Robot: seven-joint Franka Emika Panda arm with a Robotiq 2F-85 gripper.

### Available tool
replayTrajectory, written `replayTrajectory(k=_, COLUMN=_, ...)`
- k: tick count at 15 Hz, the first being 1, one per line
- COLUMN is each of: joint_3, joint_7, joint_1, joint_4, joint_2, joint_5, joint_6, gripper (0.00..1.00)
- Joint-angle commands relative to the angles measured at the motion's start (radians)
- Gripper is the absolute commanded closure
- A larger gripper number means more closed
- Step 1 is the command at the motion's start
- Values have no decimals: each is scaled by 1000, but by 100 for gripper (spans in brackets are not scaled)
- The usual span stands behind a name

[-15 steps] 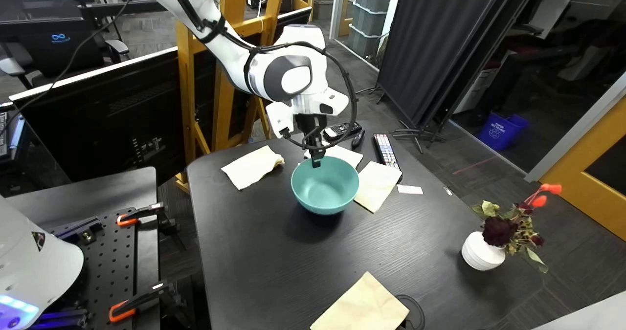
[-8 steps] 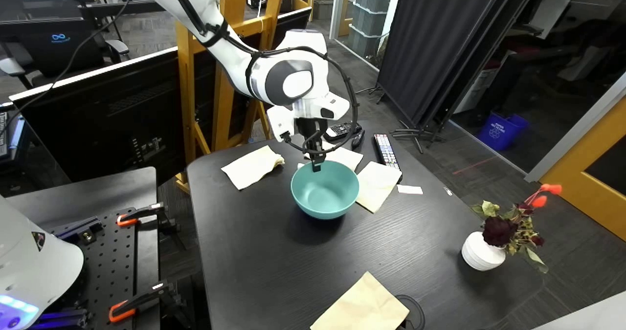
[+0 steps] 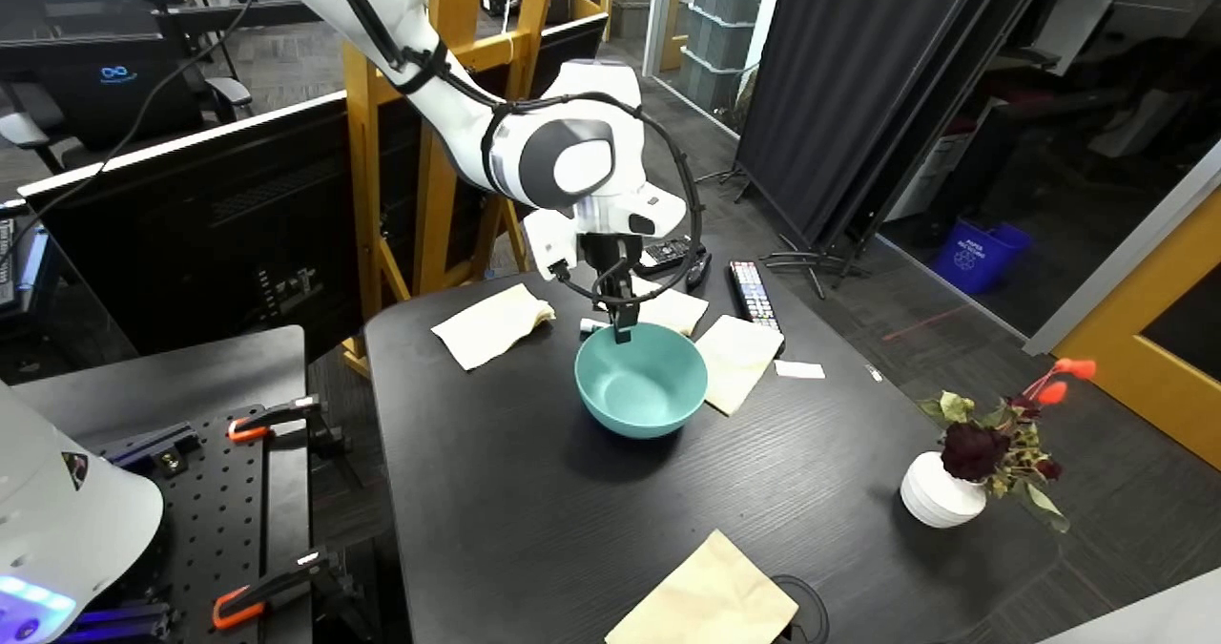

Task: Place the blue bowl in the center of the table

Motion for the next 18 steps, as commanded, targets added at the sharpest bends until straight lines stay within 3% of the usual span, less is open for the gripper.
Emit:
replayTrajectory(k=1, joint_3=-27, joint_7=52, joint_1=27, joint_4=-13, joint_2=-34, joint_5=-35, joint_6=-18, gripper=40)
replayTrajectory(k=6, joint_3=-63, joint_7=134, joint_1=56, joint_4=-82, joint_2=-137, joint_5=-113, joint_6=-12, gripper=3)
replayTrajectory(k=7, joint_3=-63, joint_7=149, joint_1=57, joint_4=-103, joint_2=-170, joint_5=-133, joint_6=-17, gripper=0)
replayTrajectory(k=14, joint_3=-7, joint_7=174, joint_1=-4, joint_4=-291, joint_2=-408, joint_5=-233, joint_6=-27, gripper=0)
replayTrajectory(k=16, joint_3=28, joint_7=96, joint_1=-50, joint_4=-342, joint_2=-462, joint_5=-184, joint_6=-13, gripper=0)
replayTrajectory(k=17, joint_3=43, joint_7=143, joint_1=-55, joint_4=-268, joint_2=-377, joint_5=-206, joint_6=-7, gripper=0)
replayTrajectory(k=18, joint_3=55, joint_7=130, joint_1=-71, joint_4=-291, joint_2=-403, joint_5=-203, joint_6=-6, gripper=0)
